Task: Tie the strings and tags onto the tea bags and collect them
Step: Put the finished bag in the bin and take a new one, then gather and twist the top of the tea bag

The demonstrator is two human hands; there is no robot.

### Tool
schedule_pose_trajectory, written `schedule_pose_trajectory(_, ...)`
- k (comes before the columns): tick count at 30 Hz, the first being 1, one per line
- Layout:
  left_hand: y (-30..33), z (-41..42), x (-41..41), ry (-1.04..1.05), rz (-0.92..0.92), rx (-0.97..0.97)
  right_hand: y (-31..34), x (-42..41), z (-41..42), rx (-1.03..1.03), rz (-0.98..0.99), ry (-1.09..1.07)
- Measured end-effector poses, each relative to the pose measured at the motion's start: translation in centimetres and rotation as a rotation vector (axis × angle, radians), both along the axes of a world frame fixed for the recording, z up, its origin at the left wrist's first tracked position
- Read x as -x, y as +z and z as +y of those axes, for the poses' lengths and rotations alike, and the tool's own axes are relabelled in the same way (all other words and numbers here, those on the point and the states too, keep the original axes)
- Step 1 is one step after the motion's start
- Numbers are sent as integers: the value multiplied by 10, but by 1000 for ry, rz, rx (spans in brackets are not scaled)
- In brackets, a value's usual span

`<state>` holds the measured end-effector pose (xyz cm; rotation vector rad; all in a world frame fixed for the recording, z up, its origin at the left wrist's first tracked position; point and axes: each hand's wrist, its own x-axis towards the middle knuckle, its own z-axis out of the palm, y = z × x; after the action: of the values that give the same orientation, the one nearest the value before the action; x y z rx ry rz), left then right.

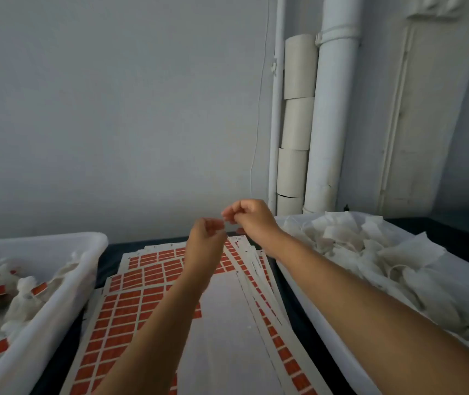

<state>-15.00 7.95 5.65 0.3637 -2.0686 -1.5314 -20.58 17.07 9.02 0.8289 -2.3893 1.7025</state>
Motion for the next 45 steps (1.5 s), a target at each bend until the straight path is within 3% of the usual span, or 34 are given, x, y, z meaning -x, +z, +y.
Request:
schedule_pose_trajectory(6,-14,35,34,-194,-59,32,-11,43,46,-18,-120,-187)
schedule_pose_trajectory(10,-26,52,55,-216,-124,113,-35,79,61,-61,-202,-351)
schedule_pose_trajectory(15,-36,57,68,-206,-143,129,-52,102,68,-442,-205,-368)
schedule_pose_trajectory(19,-40,59,75,-215,-123,80,-64,112,72,-600,-155,-383)
schedule_pose_trajectory(23,-42,60,76,-233,-110,28,-65,109,76,-828,93,-556)
schedule_pose_trajectory(30,-33,46,60,-254,-19,-112,-35,85,56,-253,266,-684)
schedule_pose_trajectory(35,-17,21,36,-179,67,-104,-5,54,28,8,352,-475)
schedule_pose_trajectory(41,-22,-18,2,-56,131,-25,-6,-3,-17,311,75,-125)
schedule_pose_trajectory(45,-39,-34,-23,-38,131,-69,-36,-25,-34,316,-85,50)
